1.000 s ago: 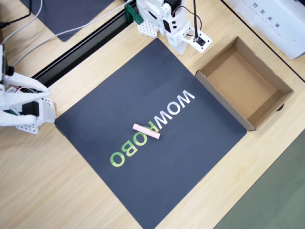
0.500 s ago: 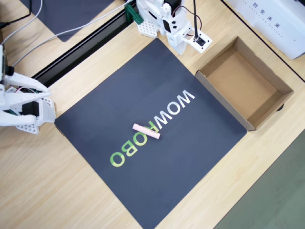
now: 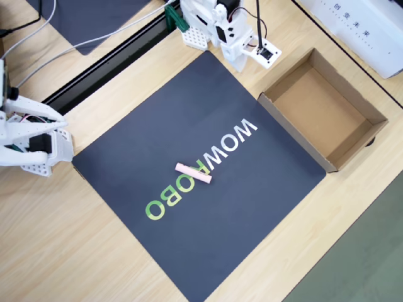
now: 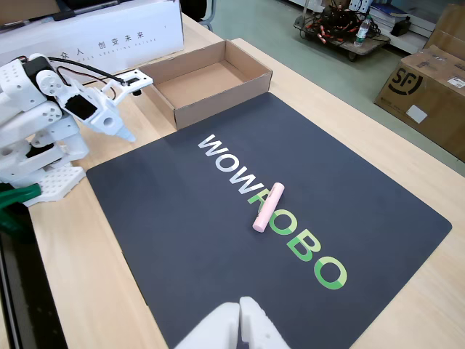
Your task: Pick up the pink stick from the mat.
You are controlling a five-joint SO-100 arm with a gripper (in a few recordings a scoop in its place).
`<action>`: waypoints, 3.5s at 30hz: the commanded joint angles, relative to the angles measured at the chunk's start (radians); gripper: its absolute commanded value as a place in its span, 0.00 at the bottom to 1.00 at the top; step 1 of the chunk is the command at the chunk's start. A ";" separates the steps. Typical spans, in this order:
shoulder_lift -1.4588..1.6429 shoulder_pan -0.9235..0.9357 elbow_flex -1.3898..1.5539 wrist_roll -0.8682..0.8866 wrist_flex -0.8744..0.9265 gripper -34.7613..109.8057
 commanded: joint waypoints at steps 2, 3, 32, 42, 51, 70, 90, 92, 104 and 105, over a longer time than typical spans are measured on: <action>0.009 -0.012 0.006 0.000 0.006 0.24; 0.005 -0.009 0.005 0.000 -0.003 0.24; -0.810 0.290 -0.801 -0.095 -0.023 0.24; -1.091 0.474 -1.066 -0.275 -0.031 0.24; -1.371 0.615 -1.293 -0.420 -0.104 0.24; -2.020 0.802 -1.999 -0.736 -0.104 0.24; -2.321 0.894 -2.269 -0.974 -0.181 0.42; -2.342 0.897 -2.269 -0.974 -0.198 0.42; -2.519 0.900 -2.316 -0.977 -0.311 0.42; -2.533 0.899 -2.327 -0.977 -0.311 0.41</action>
